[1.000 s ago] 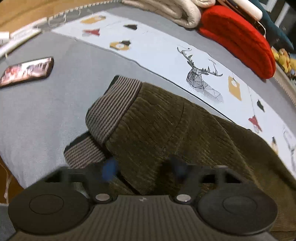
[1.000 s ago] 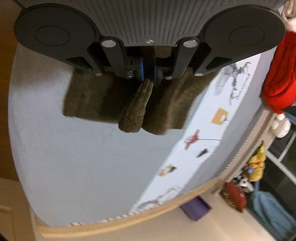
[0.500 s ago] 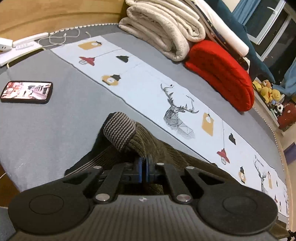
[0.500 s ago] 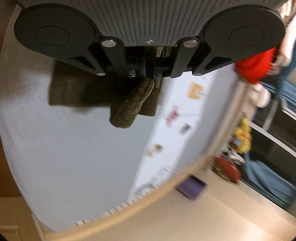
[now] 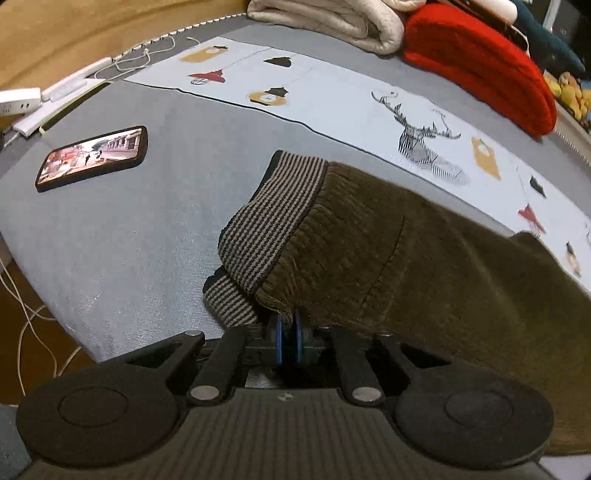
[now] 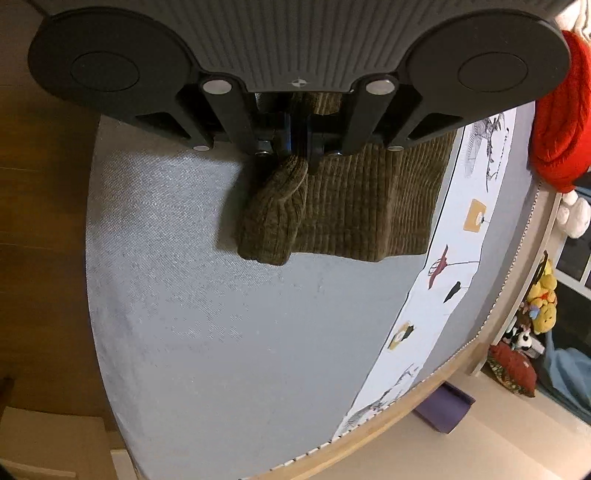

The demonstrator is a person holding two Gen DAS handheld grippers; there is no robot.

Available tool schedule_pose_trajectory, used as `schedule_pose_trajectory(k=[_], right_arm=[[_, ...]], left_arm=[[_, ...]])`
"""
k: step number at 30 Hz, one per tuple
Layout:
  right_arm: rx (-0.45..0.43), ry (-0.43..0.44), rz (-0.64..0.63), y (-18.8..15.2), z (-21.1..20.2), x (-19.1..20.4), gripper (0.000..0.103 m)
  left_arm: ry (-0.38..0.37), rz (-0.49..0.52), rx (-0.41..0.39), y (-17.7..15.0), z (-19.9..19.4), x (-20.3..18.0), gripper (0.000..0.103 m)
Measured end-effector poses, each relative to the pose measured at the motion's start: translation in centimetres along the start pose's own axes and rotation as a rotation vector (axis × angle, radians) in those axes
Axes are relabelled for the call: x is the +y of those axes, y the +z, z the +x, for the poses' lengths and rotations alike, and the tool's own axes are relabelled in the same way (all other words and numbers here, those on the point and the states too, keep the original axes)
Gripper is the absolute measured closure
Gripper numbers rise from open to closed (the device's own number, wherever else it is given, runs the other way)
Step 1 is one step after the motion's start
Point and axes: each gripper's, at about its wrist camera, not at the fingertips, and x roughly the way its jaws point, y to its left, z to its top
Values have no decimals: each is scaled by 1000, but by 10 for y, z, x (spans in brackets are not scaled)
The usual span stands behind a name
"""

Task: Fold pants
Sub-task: 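Lay the hems onto the waistband and open both grippers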

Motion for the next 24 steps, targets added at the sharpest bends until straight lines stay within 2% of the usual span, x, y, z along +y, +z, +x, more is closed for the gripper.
schedule_pose_trajectory(k=[2, 3, 4, 5, 6, 7, 9, 10, 12, 15, 20, 23, 24], right_arm=[[3, 2, -20, 1, 1, 1, 96], [4, 1, -32, 1, 0, 1, 96], [5, -2, -50, 1, 1, 3, 96], [3, -16, -69, 0, -1, 5, 96], [-2, -39, -80, 2, -3, 8, 93], [-23, -70, -78, 5, -6, 9, 88], [-124, -204, -91, 6, -19, 15, 50], [-196, -244, -112, 7, -28, 19, 45], [-279, -217, -158, 8, -39, 27, 44], [-296, -112, -184, 3, -45, 39, 44], [-167, 195, -316, -26, -41, 86, 46], [-41, 361, -442, -54, -33, 122, 46], [-5, 407, -486, -66, -32, 133, 46]], left_arm=[[3, 2, -5, -1, 1, -2, 92], [10, 2, -7, -2, 1, -2, 84], [29, 2, -9, -2, 1, -2, 65], [55, -3, -21, -1, -1, -1, 52], [97, -15, -36, -1, -4, 0, 29], [131, -33, -59, -1, -10, 3, 13], [147, -77, -110, 1, -23, 9, 10], [140, -87, -135, 2, -31, 11, 10], [113, -84, -170, 9, -43, 9, 10], [47, -48, -201, 25, -56, -7, 10], [-42, 65, -234, 48, -51, -73, 10], [-88, 130, -215, 52, -30, -113, 10], [-77, 152, -200, 55, -21, -126, 10]])
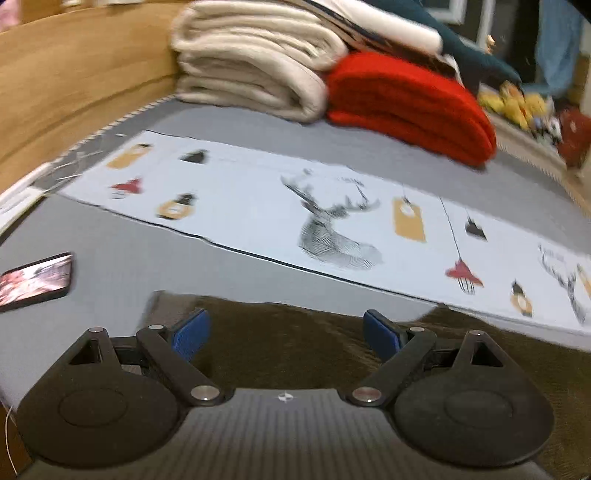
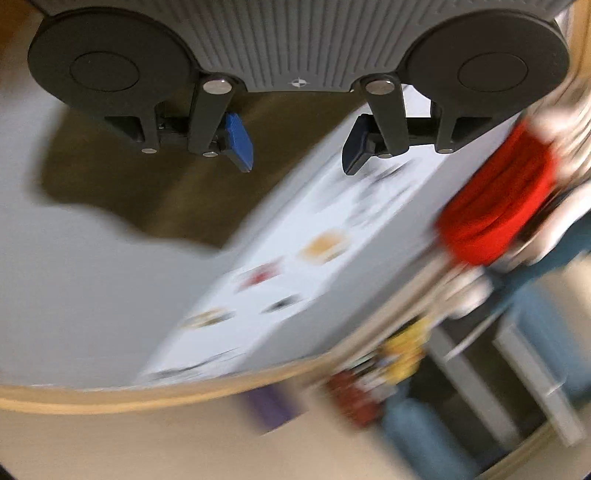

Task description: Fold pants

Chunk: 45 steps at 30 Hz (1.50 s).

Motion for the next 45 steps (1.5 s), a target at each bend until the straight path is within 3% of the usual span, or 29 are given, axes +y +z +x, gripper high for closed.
schedule_pose_trajectory(k=[3, 7, 9, 12, 15, 18, 21, 25, 29, 35, 36, 38, 41, 45], right_arm=[[129, 161, -115, -20, 30, 48, 47], [332, 325, -327, -64, 78, 135, 52], [439, 381, -392, -88, 101, 174, 63], [558, 452, -433, -122, 127, 224, 65], [616, 509, -441, -142, 152, 268, 64], [632, 489, -473, -162, 175, 298, 64], [698, 474, -586, -189, 185, 306, 66], [634, 548, -798, -205, 157, 301, 66], [659, 587, -763, -198, 152, 294, 65], [662, 559, -718, -217, 182, 309, 65], [641, 560, -734, -219, 180, 311, 84], [604, 568, -781, -223, 175, 318, 94], [512, 544, -799, -226, 170, 329, 95], [477, 514, -786, -231, 183, 332, 100]], left_arm=[[30, -25, 11, 4, 22, -5, 10], [63, -165, -2, 10, 39, 39, 10], [140, -180, -19, 13, 45, 62, 10], [190, -209, 14, 18, 58, 93, 10], [174, -268, 56, 24, 71, 120, 10], [183, -305, 93, 25, 80, 138, 10], [140, -359, 117, 22, 80, 153, 10], [124, -406, 130, 20, 80, 157, 10], [108, -402, 129, 21, 79, 151, 10], [136, -405, 130, 19, 79, 153, 10], [136, -412, 132, 19, 79, 154, 10], [132, -423, 134, 18, 79, 157, 10], [118, -434, 134, 20, 78, 156, 10], [124, -399, 123, 21, 76, 147, 10]])
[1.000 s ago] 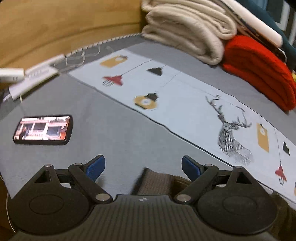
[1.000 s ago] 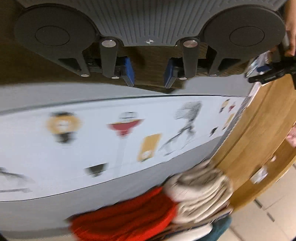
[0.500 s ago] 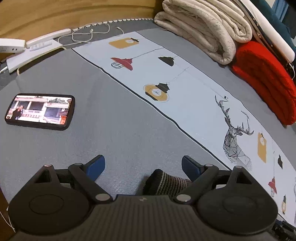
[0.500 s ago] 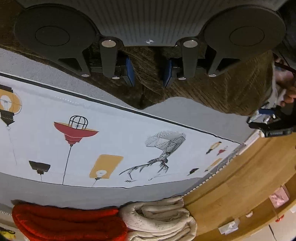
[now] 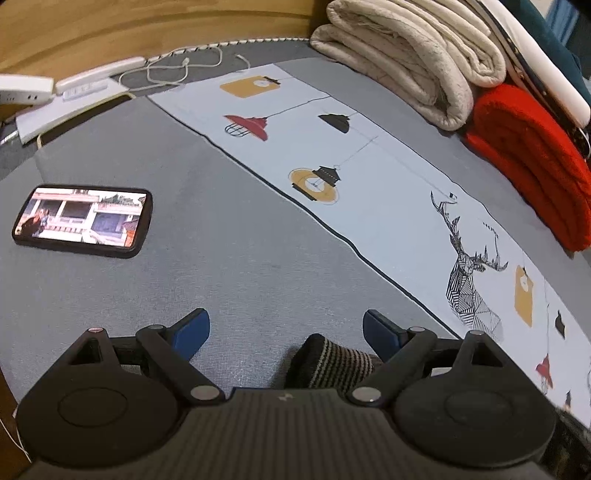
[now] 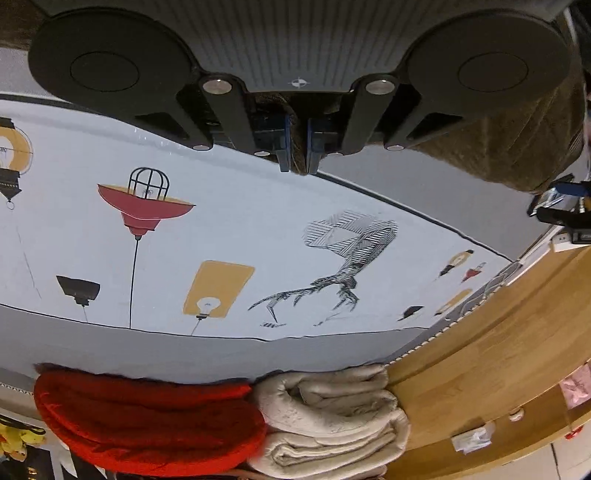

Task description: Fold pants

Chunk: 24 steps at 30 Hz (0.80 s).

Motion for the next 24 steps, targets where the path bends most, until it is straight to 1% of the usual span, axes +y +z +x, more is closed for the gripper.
schedule_pose_trajectory(k=[2, 5, 6, 7, 8, 9, 11, 12, 14, 17, 19, 20, 21, 22, 23, 24], right_arm=[[0, -17, 1, -4, 9, -4, 99], [1, 2, 94, -3, 5, -13, 92], [-2, 14, 135, 1, -3, -18, 86], [-16, 6, 160, 4, -14, -21, 84], [-32, -7, 166, 5, -25, -23, 80], [-43, -7, 163, 6, -39, -25, 79], [-59, -12, 153, 3, -65, -31, 75], [-63, -38, 140, 0, -77, -33, 74], [-33, -104, 129, -9, -95, -44, 74], [27, -174, 206, -31, -109, -75, 74], [50, -245, 278, -47, -105, -101, 74], [20, -232, 316, -56, -104, -114, 81], [-20, -211, 363, -58, -109, -126, 86], [-40, -234, 420, -56, -117, -136, 86], [-80, -274, 480, -51, -131, -147, 81], [-140, -305, 529, -48, -151, -159, 78]], left_arm=[[5, 12, -3, -1, -1, -3, 10], [-7, 10, -2, -1, -4, -6, 10], [-19, 9, -6, -1, -6, -7, 10], [-22, 13, -10, -2, -8, -9, 10], [-19, 20, -13, -3, -9, -11, 9], [-13, 31, -17, -4, -10, -14, 6], [-7, 48, -24, -7, -11, -19, 5], [-4, 58, -27, -8, -12, -21, 5], [4, 66, -30, -11, -13, -26, 5], [-8, 52, -22, -15, -15, -32, 5], [-8, 50, -20, -18, -16, -38, 5], [-7, 51, -20, -19, -16, -42, 5], [-3, 50, -21, -20, -16, -46, 5], [0, 44, -24, -21, -17, -49, 5], [-1, 37, -29, -21, -18, -52, 5], [-4, 35, -33, -21, -18, -56, 5]])
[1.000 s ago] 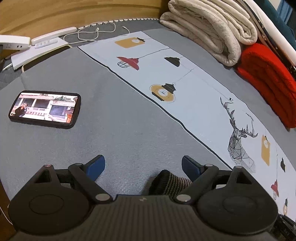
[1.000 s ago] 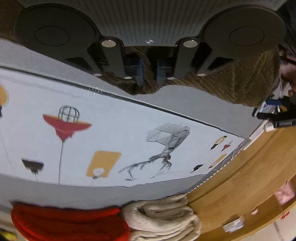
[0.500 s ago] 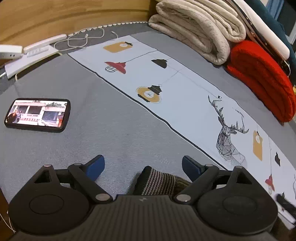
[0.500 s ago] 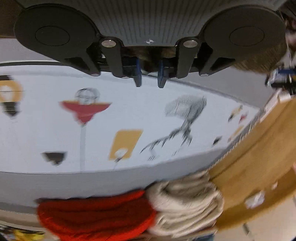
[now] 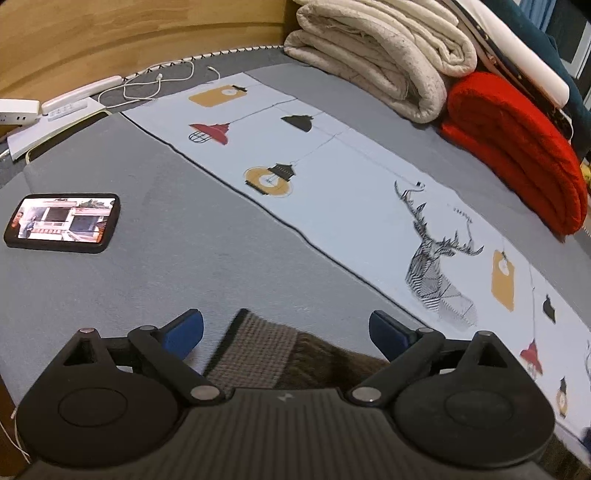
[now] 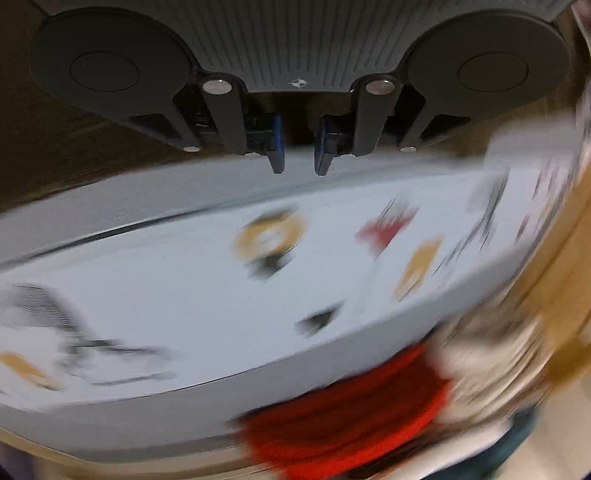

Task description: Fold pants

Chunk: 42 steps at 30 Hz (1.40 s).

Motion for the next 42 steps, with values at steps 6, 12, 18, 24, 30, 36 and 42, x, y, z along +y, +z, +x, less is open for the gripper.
schedule_pose_trajectory(k=[6, 12, 18, 24, 30, 36, 42], right_arm=[[-261, -434, 52, 39, -89, -120, 60], [-260, -545, 313, 41, -100, -208, 61], [-228, -537, 385, 42, -72, -226, 55], [-247, -522, 408, 44, -69, -227, 59], [-271, -624, 343, 44, -68, -220, 101], [-341, -583, 383, 52, -78, -219, 101], [-306, -557, 420, 45, -65, -235, 96]], left_arm=[[42, 86, -36, -6, 1, -24, 5], [55, 107, -34, -13, 6, -38, 5], [86, 140, -28, -18, 14, -49, 5], [81, 141, -19, -17, 17, -48, 5], [76, 142, -19, -17, 16, -45, 5], [79, 112, -13, -14, 16, -39, 5], [83, 120, -14, -13, 16, -38, 5]])
